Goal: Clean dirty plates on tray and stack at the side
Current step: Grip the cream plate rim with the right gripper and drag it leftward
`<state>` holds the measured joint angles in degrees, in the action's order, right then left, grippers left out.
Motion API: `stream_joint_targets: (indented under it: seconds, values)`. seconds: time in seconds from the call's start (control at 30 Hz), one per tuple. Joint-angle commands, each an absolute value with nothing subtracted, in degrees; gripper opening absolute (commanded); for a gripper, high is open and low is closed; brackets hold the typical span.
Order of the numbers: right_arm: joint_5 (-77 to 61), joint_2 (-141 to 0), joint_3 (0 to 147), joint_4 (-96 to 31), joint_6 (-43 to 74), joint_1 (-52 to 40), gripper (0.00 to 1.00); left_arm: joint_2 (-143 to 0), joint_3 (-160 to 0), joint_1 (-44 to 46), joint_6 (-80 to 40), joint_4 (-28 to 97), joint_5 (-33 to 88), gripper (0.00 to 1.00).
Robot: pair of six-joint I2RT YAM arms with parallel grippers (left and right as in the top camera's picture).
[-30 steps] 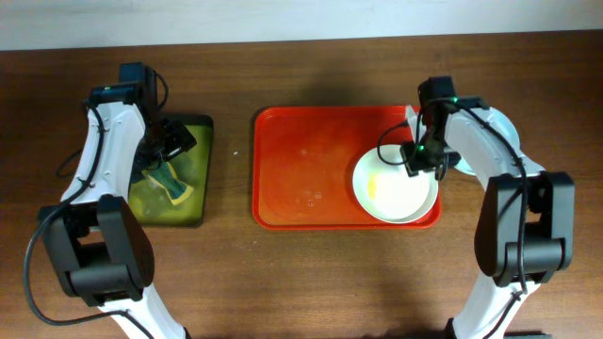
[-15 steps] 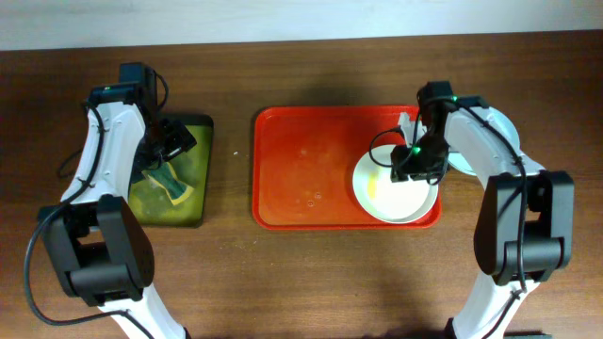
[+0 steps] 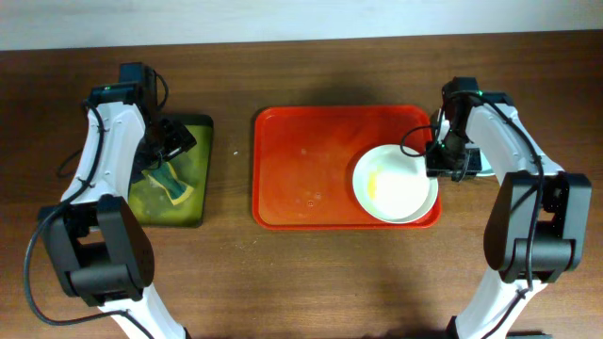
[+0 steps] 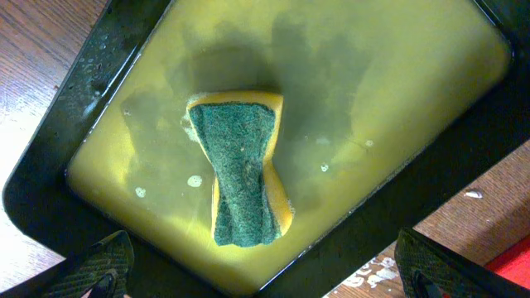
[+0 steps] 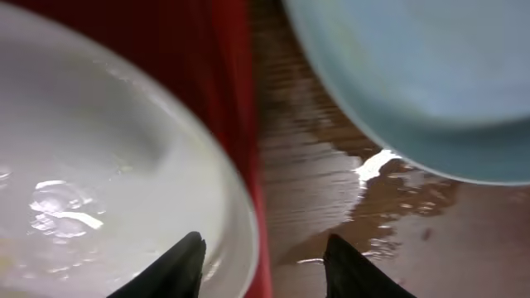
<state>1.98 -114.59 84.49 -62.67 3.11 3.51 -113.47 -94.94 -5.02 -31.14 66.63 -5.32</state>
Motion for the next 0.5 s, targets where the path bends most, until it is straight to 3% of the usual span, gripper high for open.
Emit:
stream_joint_targets:
  seconds: [0.0, 0.47]
  values:
    - [-2.4, -114.8, 83.9, -62.4, 3.9, 3.4, 0.46, -113.5, -95.7, -5.4, -31.2, 66.7, -5.3, 0.99]
    - [-6.5, -114.8, 79.8, -60.4, 3.9, 3.4, 0.45, -113.5, -95.7, -5.4, -31.2, 66.7, -5.3, 0.99]
